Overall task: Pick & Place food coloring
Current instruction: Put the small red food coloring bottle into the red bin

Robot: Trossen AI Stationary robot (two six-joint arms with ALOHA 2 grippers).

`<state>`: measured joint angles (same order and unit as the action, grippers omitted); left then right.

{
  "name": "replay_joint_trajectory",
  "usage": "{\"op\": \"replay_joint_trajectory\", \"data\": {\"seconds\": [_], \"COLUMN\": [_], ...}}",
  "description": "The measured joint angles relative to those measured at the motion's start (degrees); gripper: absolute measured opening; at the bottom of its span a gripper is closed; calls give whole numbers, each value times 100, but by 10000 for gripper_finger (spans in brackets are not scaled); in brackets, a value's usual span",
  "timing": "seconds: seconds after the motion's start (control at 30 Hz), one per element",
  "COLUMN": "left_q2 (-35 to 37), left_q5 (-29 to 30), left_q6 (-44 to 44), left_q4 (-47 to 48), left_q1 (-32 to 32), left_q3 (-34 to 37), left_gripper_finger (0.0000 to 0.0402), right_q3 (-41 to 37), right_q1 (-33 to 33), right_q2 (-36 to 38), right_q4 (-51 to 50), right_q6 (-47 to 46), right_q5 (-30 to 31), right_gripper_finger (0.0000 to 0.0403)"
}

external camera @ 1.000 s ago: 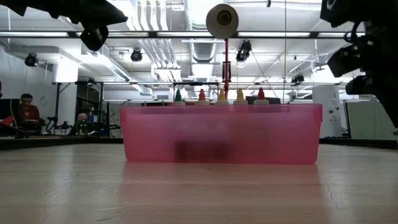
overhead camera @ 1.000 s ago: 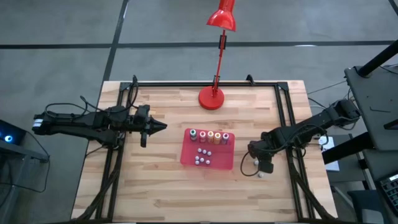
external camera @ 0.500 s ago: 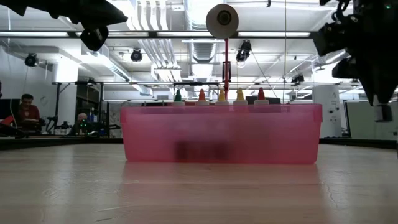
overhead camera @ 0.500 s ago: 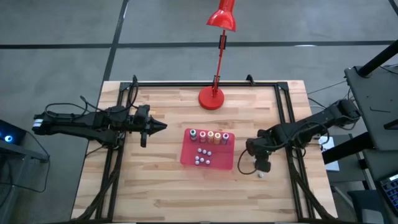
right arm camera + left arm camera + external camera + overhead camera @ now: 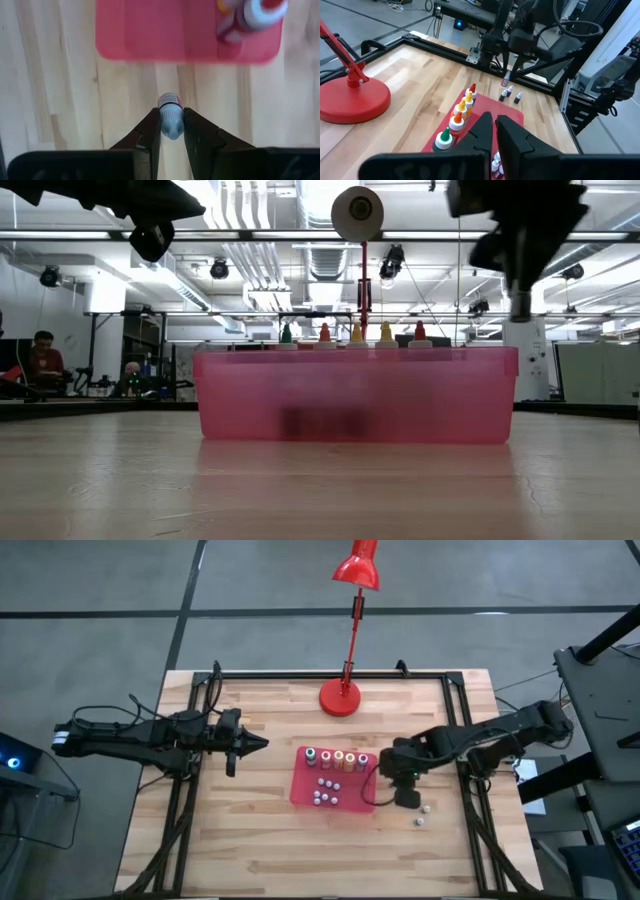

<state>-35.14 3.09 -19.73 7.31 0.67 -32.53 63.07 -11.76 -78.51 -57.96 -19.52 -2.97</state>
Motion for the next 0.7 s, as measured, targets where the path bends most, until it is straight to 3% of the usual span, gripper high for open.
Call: {"op": "replay_joint_trajectory", "data": {"seconds": [0.7], "left_q2": [1], "left_q5": [0], "left_q6": [0], "left_q4": [-13], "left_q1": [0], "left_q3": [1], "left_gripper_finger": [0], "right_q3": [2010], "right_q1": [432], "right_q2": [-2286], "right_q4": [-16], "right_q6": [3226], "right_q5": [-51], "right_gripper_finger": [63]}}
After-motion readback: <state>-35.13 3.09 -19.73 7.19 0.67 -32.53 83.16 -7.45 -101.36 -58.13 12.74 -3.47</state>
